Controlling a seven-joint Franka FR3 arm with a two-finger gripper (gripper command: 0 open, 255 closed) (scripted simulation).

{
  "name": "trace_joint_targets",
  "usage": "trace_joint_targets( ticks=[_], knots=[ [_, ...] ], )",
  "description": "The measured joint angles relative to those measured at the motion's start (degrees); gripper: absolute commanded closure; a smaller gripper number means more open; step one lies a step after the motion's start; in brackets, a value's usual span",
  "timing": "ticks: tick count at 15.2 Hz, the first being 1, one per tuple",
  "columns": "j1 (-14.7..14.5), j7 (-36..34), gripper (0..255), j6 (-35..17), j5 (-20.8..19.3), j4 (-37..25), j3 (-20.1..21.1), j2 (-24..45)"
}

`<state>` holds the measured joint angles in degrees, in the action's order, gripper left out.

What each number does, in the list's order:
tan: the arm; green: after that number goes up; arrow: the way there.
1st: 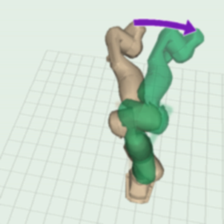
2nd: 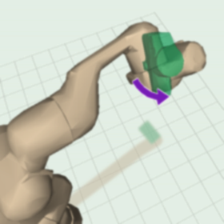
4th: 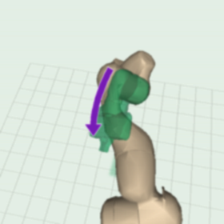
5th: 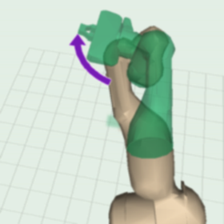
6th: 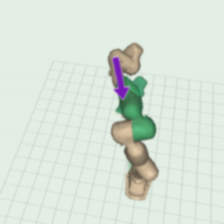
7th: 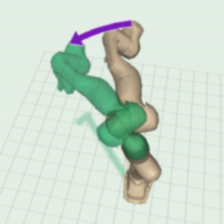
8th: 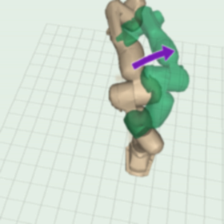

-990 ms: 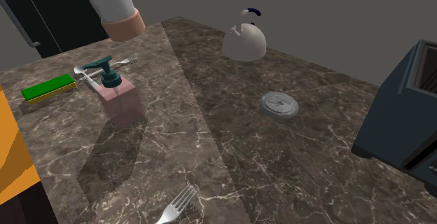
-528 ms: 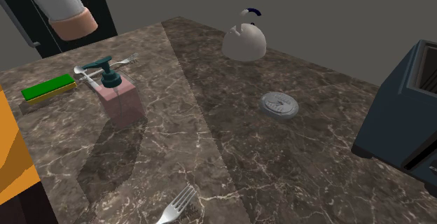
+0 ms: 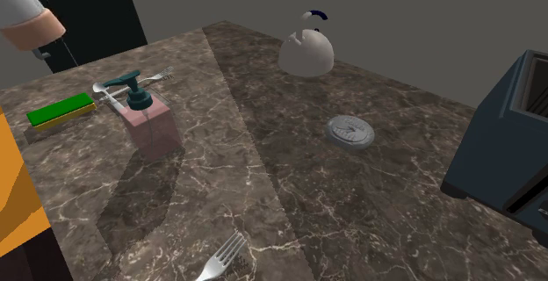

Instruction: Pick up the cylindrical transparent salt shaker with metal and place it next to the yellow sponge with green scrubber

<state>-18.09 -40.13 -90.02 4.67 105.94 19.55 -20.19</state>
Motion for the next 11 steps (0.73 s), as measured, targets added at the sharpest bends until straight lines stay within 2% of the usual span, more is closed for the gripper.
trace_joint_targets(
  ticks=[6, 11],
  knots=[
    [-2.5, -8.6, 255, 0.4, 1.2, -1.6, 6.1, 0.8],
    [-4.3, -16.4, 255, 1.3, 0.9, -5.8, 11.9, 4.0]
  ],
)
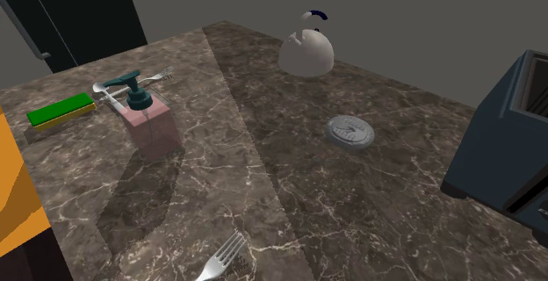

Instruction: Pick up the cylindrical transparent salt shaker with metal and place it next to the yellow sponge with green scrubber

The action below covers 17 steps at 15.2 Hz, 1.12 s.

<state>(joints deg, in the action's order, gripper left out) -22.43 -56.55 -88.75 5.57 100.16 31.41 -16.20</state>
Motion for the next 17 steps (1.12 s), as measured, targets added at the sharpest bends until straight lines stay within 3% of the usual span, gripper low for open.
trace_joint_targets(
  ticks=[17],
  knots=[
    [-1.1, -0.8, 255, -12.1, 1.5, 14.0, 1.3, -2.1]
  ],
)
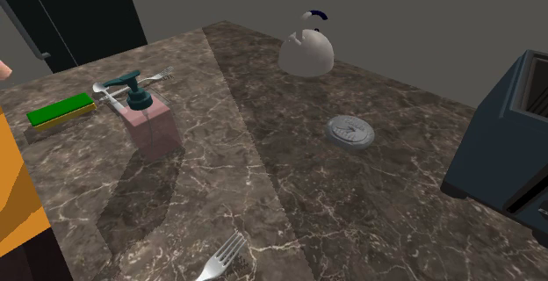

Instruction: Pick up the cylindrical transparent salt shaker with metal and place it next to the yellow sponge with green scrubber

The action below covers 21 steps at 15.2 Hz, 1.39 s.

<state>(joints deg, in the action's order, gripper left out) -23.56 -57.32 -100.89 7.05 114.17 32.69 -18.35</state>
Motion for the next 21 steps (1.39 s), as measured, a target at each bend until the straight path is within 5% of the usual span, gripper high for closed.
trace_joint_targets(
  ticks=[21],
  knots=[
    [-0.5, -0.9, 255, -16.5, 0.2, 14.8, 2.2, 1.8]
  ],
)
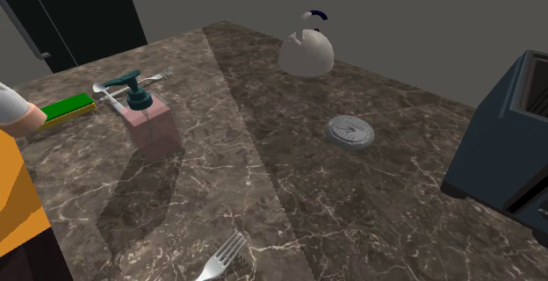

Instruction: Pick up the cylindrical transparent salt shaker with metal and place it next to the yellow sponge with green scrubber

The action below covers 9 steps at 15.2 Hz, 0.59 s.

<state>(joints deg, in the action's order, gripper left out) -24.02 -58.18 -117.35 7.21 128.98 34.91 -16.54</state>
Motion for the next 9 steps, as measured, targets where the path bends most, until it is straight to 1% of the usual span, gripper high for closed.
trace_joint_targets(
  ticks=[9],
  knots=[
    [0.3, -1.2, 255, -7.6, -1.2, 4.9, 1.4, 3.0]
  ],
)
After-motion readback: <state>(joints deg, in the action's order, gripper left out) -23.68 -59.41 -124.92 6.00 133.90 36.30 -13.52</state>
